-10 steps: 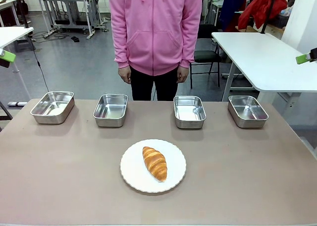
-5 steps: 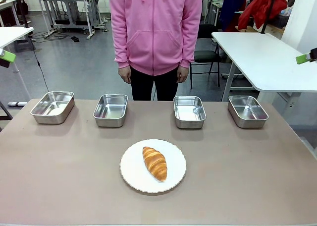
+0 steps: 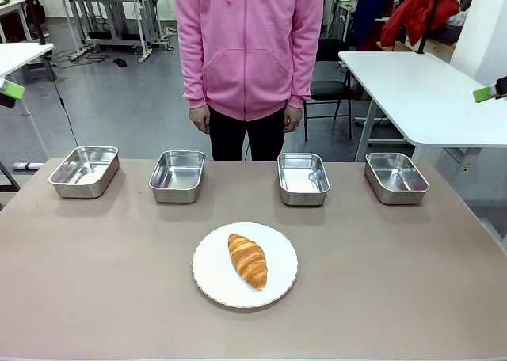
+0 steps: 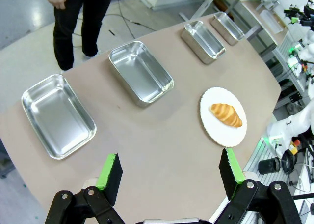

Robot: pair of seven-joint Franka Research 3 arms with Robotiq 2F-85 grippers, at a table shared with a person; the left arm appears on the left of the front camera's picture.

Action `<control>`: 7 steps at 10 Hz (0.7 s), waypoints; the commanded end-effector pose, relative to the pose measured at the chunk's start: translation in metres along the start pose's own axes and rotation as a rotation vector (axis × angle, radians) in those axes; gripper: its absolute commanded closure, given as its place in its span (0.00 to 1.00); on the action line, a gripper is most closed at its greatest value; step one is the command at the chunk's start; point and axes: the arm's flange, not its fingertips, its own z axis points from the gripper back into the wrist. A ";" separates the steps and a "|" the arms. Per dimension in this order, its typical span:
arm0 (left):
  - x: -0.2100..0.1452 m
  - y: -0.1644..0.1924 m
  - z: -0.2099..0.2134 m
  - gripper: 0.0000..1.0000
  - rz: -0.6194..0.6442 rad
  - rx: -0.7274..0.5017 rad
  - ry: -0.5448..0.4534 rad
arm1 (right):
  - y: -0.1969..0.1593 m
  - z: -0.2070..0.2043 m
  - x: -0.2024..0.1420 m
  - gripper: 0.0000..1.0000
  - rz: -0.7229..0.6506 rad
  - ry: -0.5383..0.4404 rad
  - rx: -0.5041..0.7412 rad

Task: Place the bread in the container.
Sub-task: Place the Butter Roll into the Airtight Container indicated by the human.

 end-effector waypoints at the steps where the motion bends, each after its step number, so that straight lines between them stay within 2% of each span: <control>1: -0.001 -0.001 0.002 0.00 -0.006 -0.007 -0.003 | 0.000 -0.001 0.000 0.00 0.001 -0.017 0.010; 7: -0.001 -0.001 0.002 0.00 -0.006 -0.007 -0.003 | 0.000 -0.001 0.000 0.00 0.001 -0.017 0.010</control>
